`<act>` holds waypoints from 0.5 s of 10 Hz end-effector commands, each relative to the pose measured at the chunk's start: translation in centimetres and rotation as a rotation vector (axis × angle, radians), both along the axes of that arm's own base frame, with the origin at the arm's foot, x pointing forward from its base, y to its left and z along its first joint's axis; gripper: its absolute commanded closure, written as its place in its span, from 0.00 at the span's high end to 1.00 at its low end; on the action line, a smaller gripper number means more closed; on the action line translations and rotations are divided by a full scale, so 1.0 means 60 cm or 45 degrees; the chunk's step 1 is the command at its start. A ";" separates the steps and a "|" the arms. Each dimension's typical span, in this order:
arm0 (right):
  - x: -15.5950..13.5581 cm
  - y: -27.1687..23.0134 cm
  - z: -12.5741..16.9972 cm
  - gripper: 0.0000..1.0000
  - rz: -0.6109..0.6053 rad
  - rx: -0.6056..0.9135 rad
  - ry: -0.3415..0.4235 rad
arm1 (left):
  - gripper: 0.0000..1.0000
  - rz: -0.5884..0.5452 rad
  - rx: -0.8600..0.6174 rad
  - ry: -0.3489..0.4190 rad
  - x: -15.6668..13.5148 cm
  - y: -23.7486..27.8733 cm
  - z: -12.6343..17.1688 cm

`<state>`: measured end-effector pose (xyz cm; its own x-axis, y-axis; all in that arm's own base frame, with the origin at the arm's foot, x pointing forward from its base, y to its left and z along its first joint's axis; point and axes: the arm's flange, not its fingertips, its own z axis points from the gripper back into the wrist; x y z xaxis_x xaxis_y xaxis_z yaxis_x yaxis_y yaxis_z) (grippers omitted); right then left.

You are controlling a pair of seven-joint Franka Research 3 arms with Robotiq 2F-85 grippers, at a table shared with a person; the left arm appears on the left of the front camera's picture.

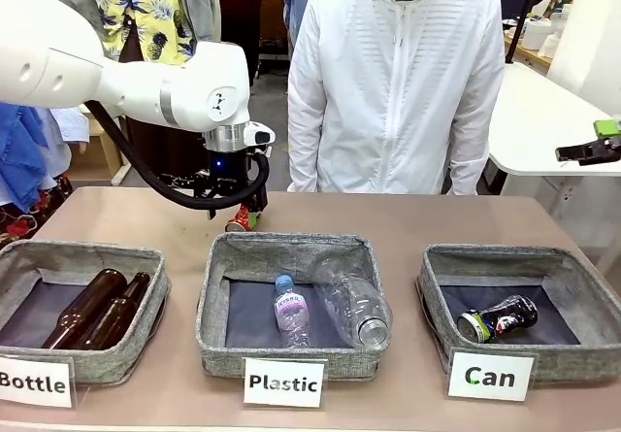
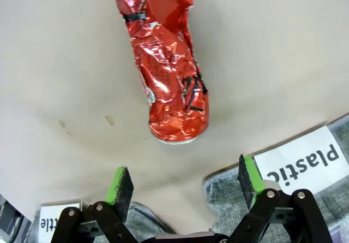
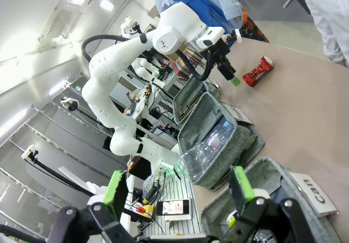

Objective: Sort the can waste into the basket.
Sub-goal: Pick up the can waste from the table and place it in the right Fabric basket.

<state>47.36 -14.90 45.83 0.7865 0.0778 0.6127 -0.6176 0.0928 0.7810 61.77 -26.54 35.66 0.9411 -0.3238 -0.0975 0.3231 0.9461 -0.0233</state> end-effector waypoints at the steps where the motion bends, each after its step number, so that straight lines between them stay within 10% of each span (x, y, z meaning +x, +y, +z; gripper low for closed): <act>1: -0.002 0.000 0.004 1.00 0.001 -0.010 -0.019 | 1.00 0.039 0.070 -0.036 0.006 0.006 -0.003; 5: -0.002 0.000 0.004 1.00 0.001 -0.010 -0.019 | 1.00 0.018 -0.008 -0.235 0.018 0.003 -0.001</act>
<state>47.36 -14.90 45.82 0.7865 0.0778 0.6126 -0.6176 0.0928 0.7810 63.17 -26.78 36.14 0.9454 -0.3253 0.0181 0.3254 0.9456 -0.0002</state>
